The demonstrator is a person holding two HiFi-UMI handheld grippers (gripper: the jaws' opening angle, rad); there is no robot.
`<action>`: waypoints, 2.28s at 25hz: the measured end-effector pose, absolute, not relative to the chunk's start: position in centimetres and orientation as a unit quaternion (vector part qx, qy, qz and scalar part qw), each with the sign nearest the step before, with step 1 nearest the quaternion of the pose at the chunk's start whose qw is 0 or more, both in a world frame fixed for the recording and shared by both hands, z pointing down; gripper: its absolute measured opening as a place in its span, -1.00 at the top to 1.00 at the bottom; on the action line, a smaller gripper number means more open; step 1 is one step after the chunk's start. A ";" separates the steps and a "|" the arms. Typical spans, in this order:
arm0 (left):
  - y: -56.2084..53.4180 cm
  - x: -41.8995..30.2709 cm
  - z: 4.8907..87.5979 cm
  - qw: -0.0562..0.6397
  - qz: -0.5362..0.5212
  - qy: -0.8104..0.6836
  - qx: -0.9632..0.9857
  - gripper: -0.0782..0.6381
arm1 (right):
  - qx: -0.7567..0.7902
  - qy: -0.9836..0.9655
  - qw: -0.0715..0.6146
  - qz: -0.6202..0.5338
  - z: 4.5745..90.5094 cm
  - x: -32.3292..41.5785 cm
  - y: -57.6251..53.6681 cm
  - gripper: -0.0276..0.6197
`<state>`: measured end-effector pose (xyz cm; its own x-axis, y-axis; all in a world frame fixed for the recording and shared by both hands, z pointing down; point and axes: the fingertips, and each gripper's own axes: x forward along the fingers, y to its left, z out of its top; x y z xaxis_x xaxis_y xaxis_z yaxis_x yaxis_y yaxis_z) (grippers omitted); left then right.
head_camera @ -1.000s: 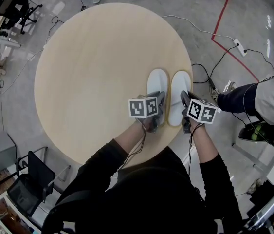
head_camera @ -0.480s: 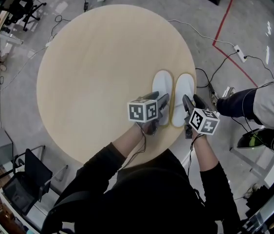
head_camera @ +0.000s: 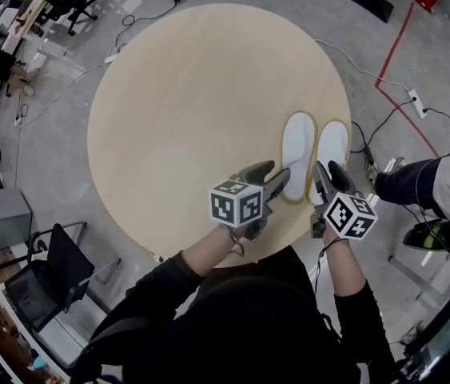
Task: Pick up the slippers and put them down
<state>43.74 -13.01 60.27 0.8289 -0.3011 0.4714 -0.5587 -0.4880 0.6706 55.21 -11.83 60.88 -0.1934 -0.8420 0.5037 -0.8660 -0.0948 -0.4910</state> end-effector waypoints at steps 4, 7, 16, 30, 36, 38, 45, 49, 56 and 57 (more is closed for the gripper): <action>-11.6 39.8 57.1 0.436 0.122 -0.255 0.854 0.21 | 0.607 -0.704 -0.015 0.368 57.0 50.6 -11.9 0.29; -9.3 37.0 55.0 0.449 0.113 -0.241 0.853 0.21 | 0.577 -0.730 -0.028 0.365 54.3 46.8 -10.7 0.46; -6.5 27.8 49.9 0.388 0.078 -0.258 0.881 0.22 | 0.453 -0.828 -0.031 0.328 48.4 33.8 -7.8 0.87; -4.3 14.4 42.8 0.358 -0.026 -0.275 0.892 0.22 | 0.475 -0.839 -0.019 0.264 41.2 22.2 -5.1 0.87; -4.4 12.8 42.4 0.367 -0.041 -0.271 0.889 0.22 | 0.467 -0.851 -0.012 0.238 38.5 19.7 -5.2 0.87; -4.7 12.2 42.1 0.364 -0.043 -0.279 0.888 0.22 | 0.463 -0.854 -0.011 0.236 38.2 19.3 -5.2 0.87; -4.6 11.4 41.0 0.354 -0.060 -0.317 0.878 0.22 | 0.436 -0.870 -0.006 0.230 37.5 18.8 -4.4 0.87; -3.6 11.4 41.3 0.363 -0.054 -0.337 0.867 0.22 | 0.420 -0.878 -0.006 0.232 37.6 18.5 -3.3 0.87; -1.8 13.9 40.7 0.359 -0.036 -0.362 0.859 0.22 | 0.411 -0.880 -0.029 0.235 36.9 21.8 -1.6 0.87; -1.6 14.6 40.5 0.356 -0.032 -0.364 0.860 0.22 | 0.409 -0.881 -0.033 0.235 36.6 22.4 -1.5 0.87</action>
